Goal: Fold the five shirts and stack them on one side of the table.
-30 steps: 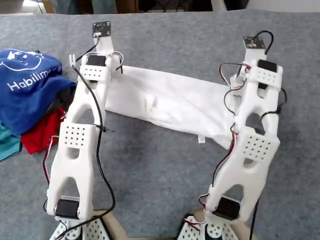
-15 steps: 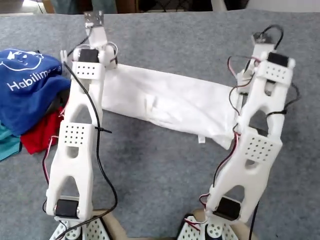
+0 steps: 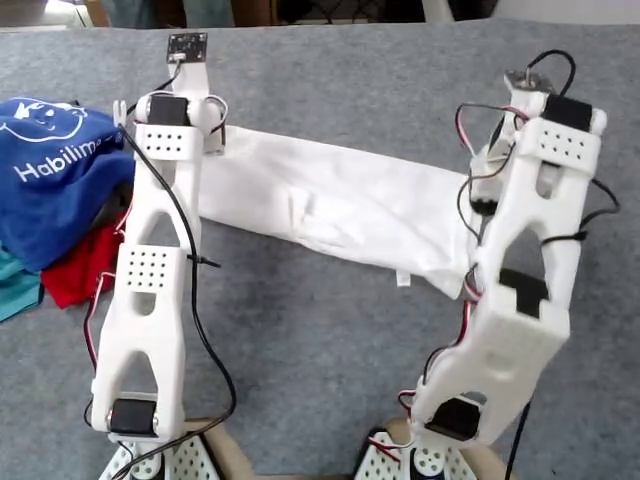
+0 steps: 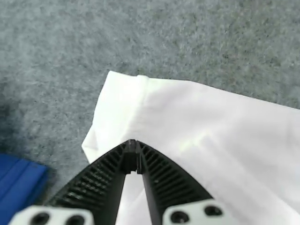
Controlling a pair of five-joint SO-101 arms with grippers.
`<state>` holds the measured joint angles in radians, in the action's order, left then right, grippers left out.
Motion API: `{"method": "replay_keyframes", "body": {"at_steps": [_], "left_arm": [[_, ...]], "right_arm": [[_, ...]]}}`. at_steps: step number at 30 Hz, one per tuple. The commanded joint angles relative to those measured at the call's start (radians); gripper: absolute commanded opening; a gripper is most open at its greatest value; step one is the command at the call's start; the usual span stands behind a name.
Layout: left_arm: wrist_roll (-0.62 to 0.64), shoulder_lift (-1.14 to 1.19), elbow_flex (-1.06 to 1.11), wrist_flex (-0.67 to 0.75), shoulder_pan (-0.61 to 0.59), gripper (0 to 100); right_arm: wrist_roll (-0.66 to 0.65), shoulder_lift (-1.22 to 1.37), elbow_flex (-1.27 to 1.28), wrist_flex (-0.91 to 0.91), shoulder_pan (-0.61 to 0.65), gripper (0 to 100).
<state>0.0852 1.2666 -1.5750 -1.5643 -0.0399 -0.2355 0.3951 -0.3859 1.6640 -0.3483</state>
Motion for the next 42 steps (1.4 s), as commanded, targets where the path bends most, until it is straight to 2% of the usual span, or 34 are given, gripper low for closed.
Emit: {"method": "replay_keyframes", "body": {"at_steps": [1, 6, 10, 16, 23, 29, 34, 39, 42], "left_arm": [[-0.014, -0.015, -0.051, -0.012, -0.022, 3], [-0.014, 0.026, 0.036, 0.107, -0.021, 3], [-0.014, 0.044, 0.074, 0.138, -0.019, 3], [-0.014, 0.046, 0.073, 0.133, -0.021, 3], [-0.029, 0.044, 0.071, 0.129, -0.025, 3], [-0.06, -0.023, -0.101, -0.06, -0.041, 3], [-0.074, -0.155, -0.09, -0.19, -0.045, 3], [-0.071, -0.256, -0.079, -0.204, -0.071, 3], [-0.084, -0.338, 0.044, -0.206, -0.088, 3]], "right_arm": [[0.012, -0.17, 0.268, -0.14, 0.018, 1.5], [0.006, -0.269, 0.647, -0.376, -0.008, 1.5], [-0.025, -0.269, 0.808, -0.483, -0.043, 1.5], [-0.101, -0.271, 0.878, -0.502, -0.123, 1.5], [-0.127, -0.415, 0.811, -0.486, -0.107, 1.5], [-0.153, -0.648, 0.808, -0.448, -0.104, 1.7], [-0.149, -0.754, 0.808, -0.451, -0.107, 1.8], [-0.149, -0.777, 0.806, -0.423, -0.114, 1.8], [-0.149, -0.774, 0.808, -0.384, -0.114, 1.9]]}}
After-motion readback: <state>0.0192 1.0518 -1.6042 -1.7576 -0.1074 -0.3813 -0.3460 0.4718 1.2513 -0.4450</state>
